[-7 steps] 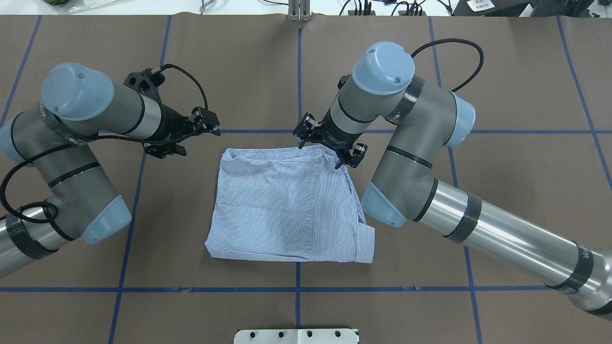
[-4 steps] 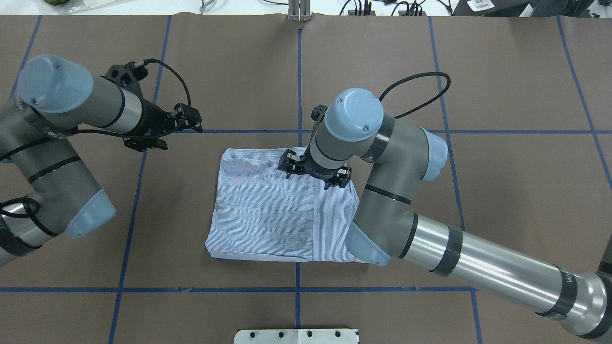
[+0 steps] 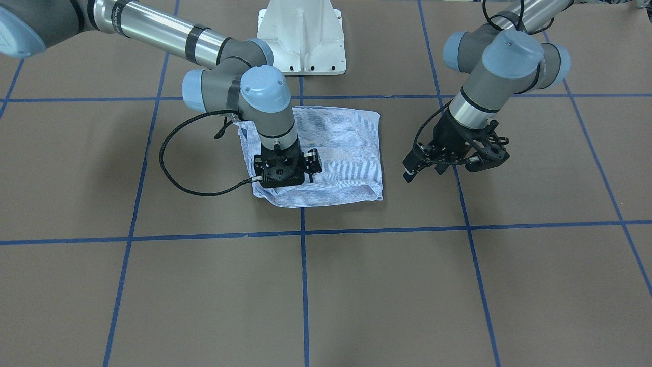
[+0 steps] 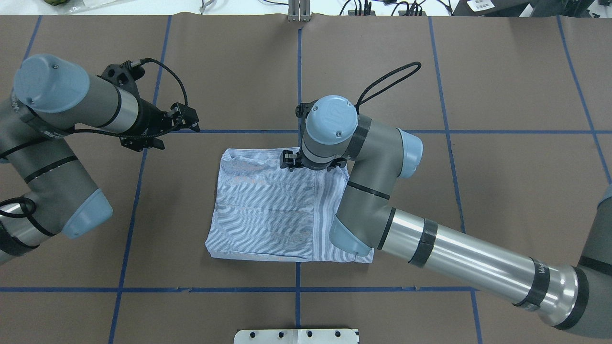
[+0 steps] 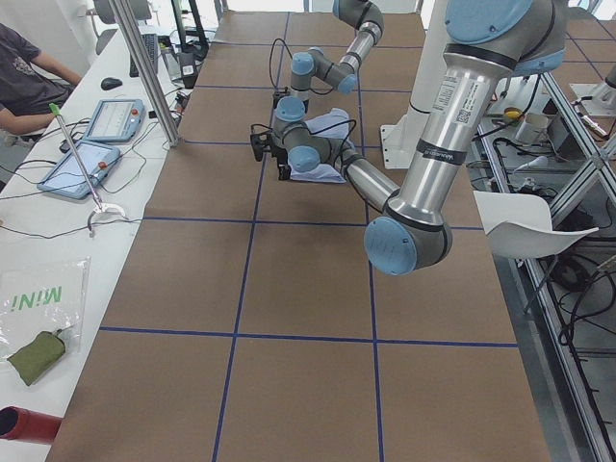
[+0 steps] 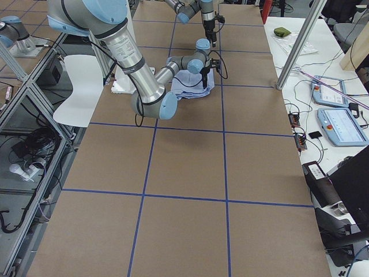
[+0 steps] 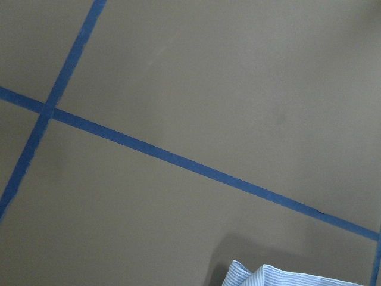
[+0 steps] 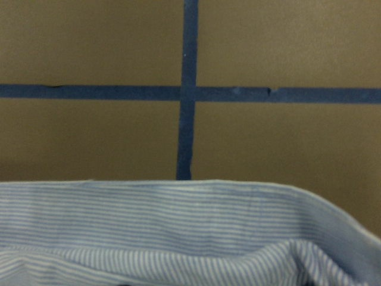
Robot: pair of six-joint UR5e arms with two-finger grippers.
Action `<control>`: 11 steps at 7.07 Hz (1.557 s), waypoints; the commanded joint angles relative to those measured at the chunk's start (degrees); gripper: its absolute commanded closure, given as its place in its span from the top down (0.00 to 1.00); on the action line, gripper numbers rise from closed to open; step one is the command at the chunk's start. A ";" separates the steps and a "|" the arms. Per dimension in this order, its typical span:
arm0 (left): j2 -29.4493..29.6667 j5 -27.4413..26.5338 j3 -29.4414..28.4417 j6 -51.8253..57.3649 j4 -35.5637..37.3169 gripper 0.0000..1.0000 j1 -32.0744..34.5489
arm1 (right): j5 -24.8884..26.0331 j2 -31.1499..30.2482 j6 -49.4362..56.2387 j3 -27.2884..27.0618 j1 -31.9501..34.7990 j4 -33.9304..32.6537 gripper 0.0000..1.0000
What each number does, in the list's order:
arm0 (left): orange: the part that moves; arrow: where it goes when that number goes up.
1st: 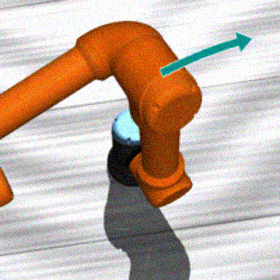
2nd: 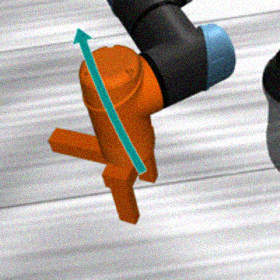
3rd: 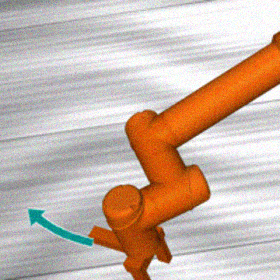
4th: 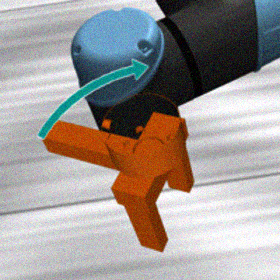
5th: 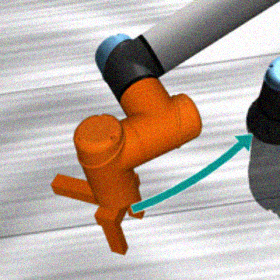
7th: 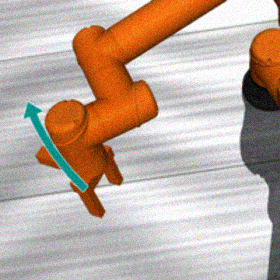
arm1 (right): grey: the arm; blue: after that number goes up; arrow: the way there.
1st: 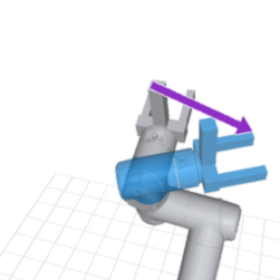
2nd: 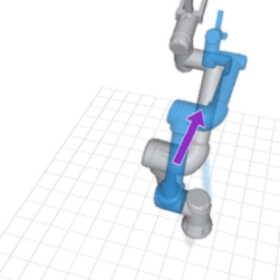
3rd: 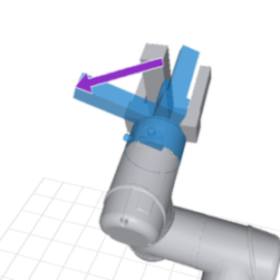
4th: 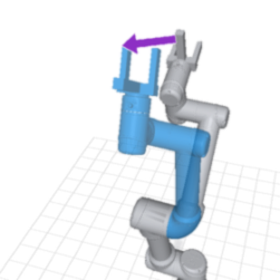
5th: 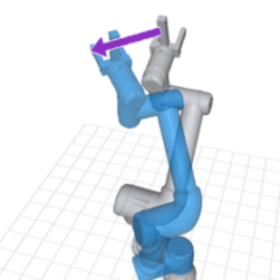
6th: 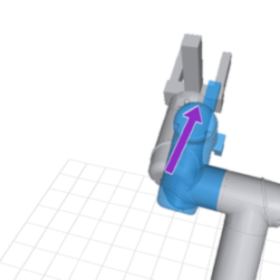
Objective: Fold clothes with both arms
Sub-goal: 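Press the fold with the right gripper while the left gripper withdraws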
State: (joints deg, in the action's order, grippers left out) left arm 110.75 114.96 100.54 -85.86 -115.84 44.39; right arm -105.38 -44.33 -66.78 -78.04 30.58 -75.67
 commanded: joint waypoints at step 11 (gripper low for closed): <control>-5.36 9.11 -1.66 65.18 16.40 1.00 30.53 | -20.00 -15.99 46.60 -11.40 37.49 -20.04 1.00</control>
State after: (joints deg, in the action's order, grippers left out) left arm 105.66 121.48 99.43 -34.56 -104.64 68.63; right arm -121.55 -54.09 -27.08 -86.64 62.58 -95.10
